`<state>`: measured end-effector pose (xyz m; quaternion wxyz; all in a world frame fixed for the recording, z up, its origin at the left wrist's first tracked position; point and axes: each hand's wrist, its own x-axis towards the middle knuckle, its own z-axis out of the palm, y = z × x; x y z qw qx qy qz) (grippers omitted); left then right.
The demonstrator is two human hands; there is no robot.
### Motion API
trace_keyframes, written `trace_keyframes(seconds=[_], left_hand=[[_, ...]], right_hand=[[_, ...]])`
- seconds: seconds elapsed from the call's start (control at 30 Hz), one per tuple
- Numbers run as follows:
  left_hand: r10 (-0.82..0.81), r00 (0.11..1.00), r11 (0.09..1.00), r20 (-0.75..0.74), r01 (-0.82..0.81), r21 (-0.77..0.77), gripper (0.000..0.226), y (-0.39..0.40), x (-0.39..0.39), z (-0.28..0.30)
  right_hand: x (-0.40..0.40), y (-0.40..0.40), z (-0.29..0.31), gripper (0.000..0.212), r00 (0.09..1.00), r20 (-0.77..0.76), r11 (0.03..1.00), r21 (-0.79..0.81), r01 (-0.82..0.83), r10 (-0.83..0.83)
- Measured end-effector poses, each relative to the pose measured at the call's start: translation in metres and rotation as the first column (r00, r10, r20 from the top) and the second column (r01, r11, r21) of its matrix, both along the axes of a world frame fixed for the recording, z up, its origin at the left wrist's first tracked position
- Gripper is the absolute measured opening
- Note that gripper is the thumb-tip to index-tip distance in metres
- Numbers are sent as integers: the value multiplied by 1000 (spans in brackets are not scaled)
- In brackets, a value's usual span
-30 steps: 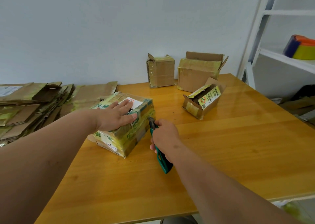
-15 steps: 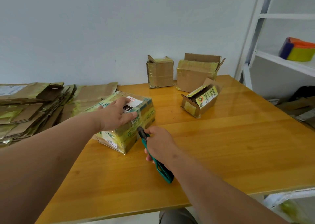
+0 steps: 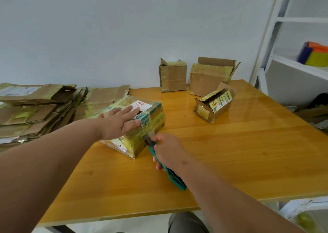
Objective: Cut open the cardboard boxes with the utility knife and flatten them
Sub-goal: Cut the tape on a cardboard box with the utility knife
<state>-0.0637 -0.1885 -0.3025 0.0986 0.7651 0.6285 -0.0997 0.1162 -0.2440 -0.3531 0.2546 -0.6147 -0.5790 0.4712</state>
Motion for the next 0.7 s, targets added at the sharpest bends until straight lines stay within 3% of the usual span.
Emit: trace_keyframes(seconds=[0.43, 0.57, 0.7], left_hand=[[35, 999, 998, 39, -38, 54, 61, -3, 1, -5], [40, 999, 997, 35, -42, 59, 62, -6, 3, -4], [23, 999, 1000, 44, -23, 9, 76, -7, 2, 2]], right_hand=[[2, -33, -2, 46, 987, 38, 986, 53, -156, 154], [-9, -49, -1, 42, 924, 82, 927, 12, -376, 374], [13, -30, 7, 39, 967, 120, 969, 82, -235, 225]])
